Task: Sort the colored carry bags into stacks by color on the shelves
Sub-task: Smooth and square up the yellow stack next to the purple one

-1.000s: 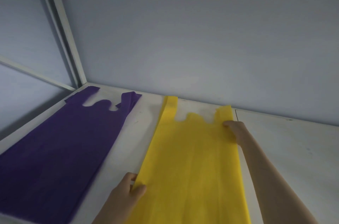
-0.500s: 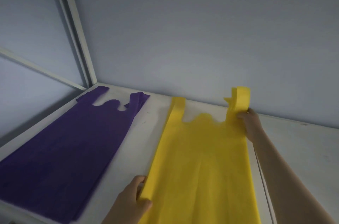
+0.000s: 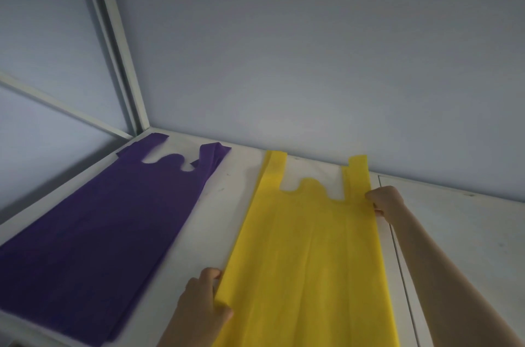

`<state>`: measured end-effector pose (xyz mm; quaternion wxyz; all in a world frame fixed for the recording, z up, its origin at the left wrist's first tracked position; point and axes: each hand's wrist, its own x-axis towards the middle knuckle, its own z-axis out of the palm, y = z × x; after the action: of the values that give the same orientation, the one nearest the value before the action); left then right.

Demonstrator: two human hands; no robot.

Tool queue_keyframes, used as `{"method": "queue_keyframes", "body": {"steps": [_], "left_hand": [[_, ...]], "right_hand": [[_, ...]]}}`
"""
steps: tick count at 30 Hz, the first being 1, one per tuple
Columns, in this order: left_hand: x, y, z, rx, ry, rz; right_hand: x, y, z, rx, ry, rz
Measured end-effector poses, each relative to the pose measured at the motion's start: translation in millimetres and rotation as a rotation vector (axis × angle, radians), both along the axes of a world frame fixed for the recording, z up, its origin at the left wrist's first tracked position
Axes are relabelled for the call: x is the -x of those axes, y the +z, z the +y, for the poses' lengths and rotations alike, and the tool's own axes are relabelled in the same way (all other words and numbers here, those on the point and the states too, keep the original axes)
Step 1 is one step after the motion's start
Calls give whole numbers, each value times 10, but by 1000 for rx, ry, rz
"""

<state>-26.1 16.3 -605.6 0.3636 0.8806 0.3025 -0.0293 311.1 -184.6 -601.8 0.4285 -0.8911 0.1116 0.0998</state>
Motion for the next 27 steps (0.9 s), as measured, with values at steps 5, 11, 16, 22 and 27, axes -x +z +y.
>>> {"method": "queue_keyframes", "body": {"steps": [5, 11, 16, 22, 27], "left_hand": [[39, 65, -42, -116, -36, 107], [325, 36, -43, -39, 51, 50], [558, 65, -67, -165, -170, -2], [837, -28, -40, -350, -546, -167], [861, -68, 15, -670, -701, -293]], "right_hand": [[86, -42, -8, 79, 4, -60], [342, -10, -35, 31, 16, -58], [527, 108, -100, 47, -8, -52], [853, 118, -152, 51, 137, 12], [1181, 123, -224, 170, 165, 30]]}}
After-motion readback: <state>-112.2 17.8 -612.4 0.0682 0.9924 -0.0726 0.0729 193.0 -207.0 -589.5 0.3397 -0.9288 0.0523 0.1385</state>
